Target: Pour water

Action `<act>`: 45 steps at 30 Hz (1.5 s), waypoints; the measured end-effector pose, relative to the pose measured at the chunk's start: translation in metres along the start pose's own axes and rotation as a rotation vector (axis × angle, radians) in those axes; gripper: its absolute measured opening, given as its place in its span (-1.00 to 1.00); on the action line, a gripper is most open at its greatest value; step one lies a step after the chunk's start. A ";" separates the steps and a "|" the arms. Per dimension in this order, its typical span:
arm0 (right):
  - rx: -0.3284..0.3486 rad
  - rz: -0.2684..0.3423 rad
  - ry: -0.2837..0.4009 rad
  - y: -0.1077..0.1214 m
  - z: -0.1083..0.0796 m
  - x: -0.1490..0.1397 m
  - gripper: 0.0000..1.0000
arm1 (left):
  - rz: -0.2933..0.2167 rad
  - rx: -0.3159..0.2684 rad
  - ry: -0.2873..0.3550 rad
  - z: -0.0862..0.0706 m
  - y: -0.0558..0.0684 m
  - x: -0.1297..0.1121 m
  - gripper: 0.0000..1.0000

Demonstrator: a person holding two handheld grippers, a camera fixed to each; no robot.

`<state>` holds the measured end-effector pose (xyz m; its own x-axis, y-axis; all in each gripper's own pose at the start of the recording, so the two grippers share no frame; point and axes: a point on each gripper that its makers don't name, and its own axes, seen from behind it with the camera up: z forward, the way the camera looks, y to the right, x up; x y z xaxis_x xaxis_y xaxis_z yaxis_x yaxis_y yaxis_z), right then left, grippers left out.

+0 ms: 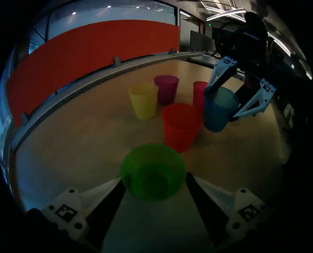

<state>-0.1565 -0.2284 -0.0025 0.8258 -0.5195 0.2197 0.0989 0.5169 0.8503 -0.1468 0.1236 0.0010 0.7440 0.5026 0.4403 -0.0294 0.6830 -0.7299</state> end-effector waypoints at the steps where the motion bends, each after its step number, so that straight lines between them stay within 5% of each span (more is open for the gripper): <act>1: 0.001 0.000 0.000 0.000 0.000 0.000 0.85 | 0.000 0.004 0.000 -0.001 -0.001 0.000 0.99; 20: 0.003 0.021 -0.008 -0.006 0.012 -0.018 0.85 | -0.006 0.065 -0.018 -0.022 -0.014 -0.019 1.00; 40: -0.015 0.021 -0.041 -0.006 0.012 -0.041 0.85 | 0.005 0.072 -0.012 -0.033 -0.011 -0.019 1.00; 45: -0.030 0.010 -0.048 -0.006 0.012 -0.043 0.99 | 0.006 0.073 -0.010 -0.034 -0.010 -0.019 1.00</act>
<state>-0.1989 -0.2172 -0.0112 0.7991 -0.5459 0.2516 0.1078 0.5419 0.8335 -0.1376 0.0895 -0.0179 0.7367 0.5119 0.4418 -0.0824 0.7165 -0.6927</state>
